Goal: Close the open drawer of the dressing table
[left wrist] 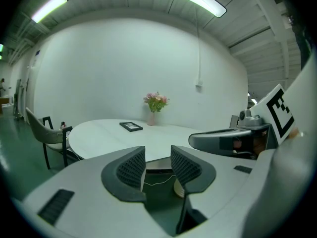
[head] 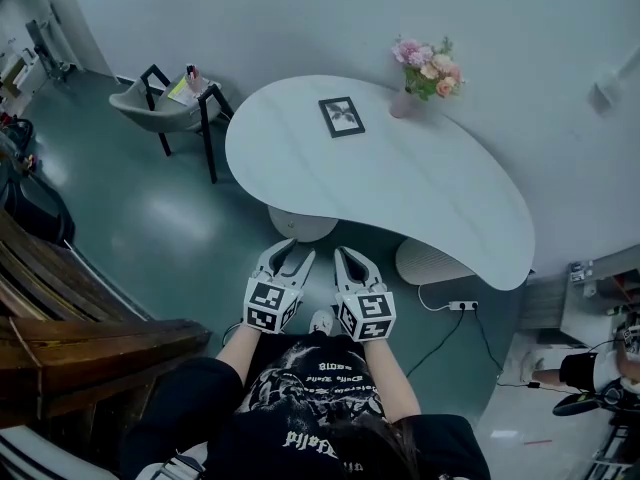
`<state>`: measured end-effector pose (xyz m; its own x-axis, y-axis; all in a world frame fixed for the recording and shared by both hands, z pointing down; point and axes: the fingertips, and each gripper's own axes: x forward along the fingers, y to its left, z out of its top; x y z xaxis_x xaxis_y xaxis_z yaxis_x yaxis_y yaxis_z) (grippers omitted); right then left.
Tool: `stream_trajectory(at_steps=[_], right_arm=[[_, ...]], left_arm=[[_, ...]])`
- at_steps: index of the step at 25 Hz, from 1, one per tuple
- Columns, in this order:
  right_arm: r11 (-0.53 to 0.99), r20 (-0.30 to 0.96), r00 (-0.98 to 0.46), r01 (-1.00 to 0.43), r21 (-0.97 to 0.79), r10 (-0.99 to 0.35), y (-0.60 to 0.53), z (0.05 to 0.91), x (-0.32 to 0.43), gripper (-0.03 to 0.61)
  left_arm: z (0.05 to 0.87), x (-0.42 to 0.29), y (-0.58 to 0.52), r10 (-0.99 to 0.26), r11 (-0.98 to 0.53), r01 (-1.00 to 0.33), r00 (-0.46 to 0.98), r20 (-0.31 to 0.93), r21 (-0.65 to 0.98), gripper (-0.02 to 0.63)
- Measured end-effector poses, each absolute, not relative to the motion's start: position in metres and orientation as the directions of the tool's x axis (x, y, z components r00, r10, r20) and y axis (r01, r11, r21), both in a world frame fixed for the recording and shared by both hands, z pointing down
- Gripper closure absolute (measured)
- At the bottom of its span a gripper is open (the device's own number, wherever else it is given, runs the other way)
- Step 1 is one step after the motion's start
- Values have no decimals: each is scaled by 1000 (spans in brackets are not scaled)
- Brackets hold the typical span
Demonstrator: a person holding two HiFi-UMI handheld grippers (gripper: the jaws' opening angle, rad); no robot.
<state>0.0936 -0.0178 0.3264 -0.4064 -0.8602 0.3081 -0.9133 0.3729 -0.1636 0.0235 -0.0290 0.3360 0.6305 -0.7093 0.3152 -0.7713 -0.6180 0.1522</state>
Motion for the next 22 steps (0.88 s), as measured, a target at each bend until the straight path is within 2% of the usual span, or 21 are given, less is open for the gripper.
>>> stream_trajectory(at_steps=[7, 11, 22], right_arm=[[380, 320, -409, -912, -153, -855, -23, 335, 93, 551], [379, 326, -408, -913, -150, -853, -25, 336, 95, 551], [359, 313, -388, -922, -149, -867, -34, 334, 98, 552]], left_arm=[[336, 22, -37, -731, -600, -788, 610, 307, 136, 569], [341, 24, -38, -728, -595, -793, 601, 331, 131, 586], [335, 30, -38, -711, -629, -767, 634, 305, 128, 589]])
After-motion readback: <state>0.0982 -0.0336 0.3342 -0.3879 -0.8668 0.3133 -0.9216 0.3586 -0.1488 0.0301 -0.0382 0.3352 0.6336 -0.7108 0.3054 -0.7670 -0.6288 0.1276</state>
